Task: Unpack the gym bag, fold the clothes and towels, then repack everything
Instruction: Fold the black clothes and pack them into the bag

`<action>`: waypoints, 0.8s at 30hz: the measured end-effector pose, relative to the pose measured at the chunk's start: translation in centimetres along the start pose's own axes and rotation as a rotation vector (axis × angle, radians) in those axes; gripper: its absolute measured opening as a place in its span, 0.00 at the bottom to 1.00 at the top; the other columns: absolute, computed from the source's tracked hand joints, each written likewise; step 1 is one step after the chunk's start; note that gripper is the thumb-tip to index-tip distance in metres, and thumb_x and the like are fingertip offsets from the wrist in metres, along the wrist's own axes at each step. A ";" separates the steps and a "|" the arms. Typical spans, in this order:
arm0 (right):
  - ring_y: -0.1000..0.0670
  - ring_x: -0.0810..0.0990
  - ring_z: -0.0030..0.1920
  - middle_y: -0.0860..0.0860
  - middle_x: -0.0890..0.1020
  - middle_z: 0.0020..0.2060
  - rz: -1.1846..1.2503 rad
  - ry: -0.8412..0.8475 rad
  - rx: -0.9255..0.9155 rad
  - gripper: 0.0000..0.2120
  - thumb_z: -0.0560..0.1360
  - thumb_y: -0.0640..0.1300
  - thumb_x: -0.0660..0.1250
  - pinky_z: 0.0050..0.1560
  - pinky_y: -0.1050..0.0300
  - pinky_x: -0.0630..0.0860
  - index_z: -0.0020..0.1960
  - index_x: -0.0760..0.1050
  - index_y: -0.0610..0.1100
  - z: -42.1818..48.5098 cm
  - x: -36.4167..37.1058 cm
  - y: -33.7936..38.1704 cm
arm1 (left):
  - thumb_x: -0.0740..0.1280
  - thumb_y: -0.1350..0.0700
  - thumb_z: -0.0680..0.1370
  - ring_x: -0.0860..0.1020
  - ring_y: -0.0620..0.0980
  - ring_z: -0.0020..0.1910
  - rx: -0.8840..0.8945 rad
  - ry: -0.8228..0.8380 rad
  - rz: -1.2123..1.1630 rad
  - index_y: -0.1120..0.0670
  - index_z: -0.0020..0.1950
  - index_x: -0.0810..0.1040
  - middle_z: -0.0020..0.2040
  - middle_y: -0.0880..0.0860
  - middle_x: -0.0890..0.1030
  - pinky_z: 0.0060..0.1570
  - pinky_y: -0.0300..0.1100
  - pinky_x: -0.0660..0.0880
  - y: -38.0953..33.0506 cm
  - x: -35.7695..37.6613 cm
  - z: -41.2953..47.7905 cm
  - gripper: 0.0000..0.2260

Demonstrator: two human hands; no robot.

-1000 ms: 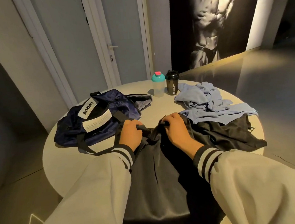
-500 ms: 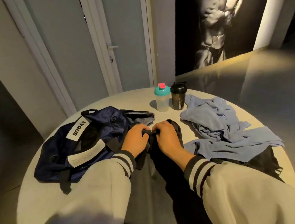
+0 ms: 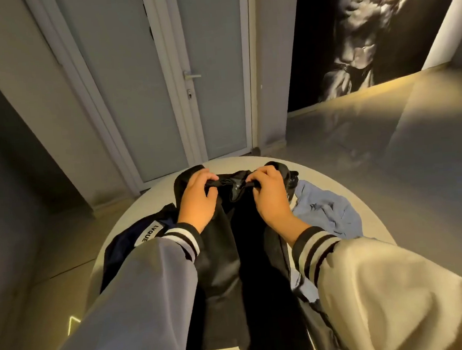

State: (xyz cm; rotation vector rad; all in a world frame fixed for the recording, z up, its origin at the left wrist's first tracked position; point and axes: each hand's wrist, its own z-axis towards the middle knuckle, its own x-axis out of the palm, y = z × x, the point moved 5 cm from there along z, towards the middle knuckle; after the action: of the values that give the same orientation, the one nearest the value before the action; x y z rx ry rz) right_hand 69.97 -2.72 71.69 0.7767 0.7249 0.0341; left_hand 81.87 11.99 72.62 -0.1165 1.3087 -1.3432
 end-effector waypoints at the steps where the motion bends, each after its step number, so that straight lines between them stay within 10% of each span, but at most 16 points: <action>1: 0.48 0.72 0.54 0.44 0.76 0.53 0.001 0.009 0.001 0.15 0.71 0.25 0.65 0.60 0.62 0.65 0.52 0.82 0.38 -0.6 -0.4 0.0 | 0.63 0.63 0.82 0.67 0.43 0.70 -0.015 0.004 -0.001 0.52 0.59 0.78 0.72 0.47 0.70 0.64 0.22 0.56 0.4 -0.3 -0.9 0.10; 13: 0.45 0.73 0.50 0.42 0.75 0.49 0.024 0.249 0.331 0.17 0.67 0.21 0.61 0.59 0.56 0.70 0.48 0.81 0.36 -18.8 2.5 -7.3 | 0.63 0.64 0.72 0.73 0.61 0.69 -0.197 0.324 0.096 0.60 0.51 0.80 0.62 0.66 0.77 0.72 0.51 0.66 13.3 4.3 -18.4 0.10; 24: 0.41 0.74 0.47 0.37 0.74 0.47 0.089 0.258 0.454 0.01 0.72 0.36 0.64 0.50 0.51 0.72 0.41 0.72 0.38 -29.0 8.0 -11.8 | 0.65 0.70 0.75 0.69 0.57 0.72 -0.367 0.411 0.072 0.62 0.55 0.80 0.74 0.63 0.67 0.65 0.21 0.52 20.5 9.7 -27.9 0.11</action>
State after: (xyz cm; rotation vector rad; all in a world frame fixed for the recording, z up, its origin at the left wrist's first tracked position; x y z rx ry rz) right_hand 55.70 9.19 45.23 1.2538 0.9584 0.0522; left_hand 71.63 28.02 42.10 -0.0442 1.8825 -1.0865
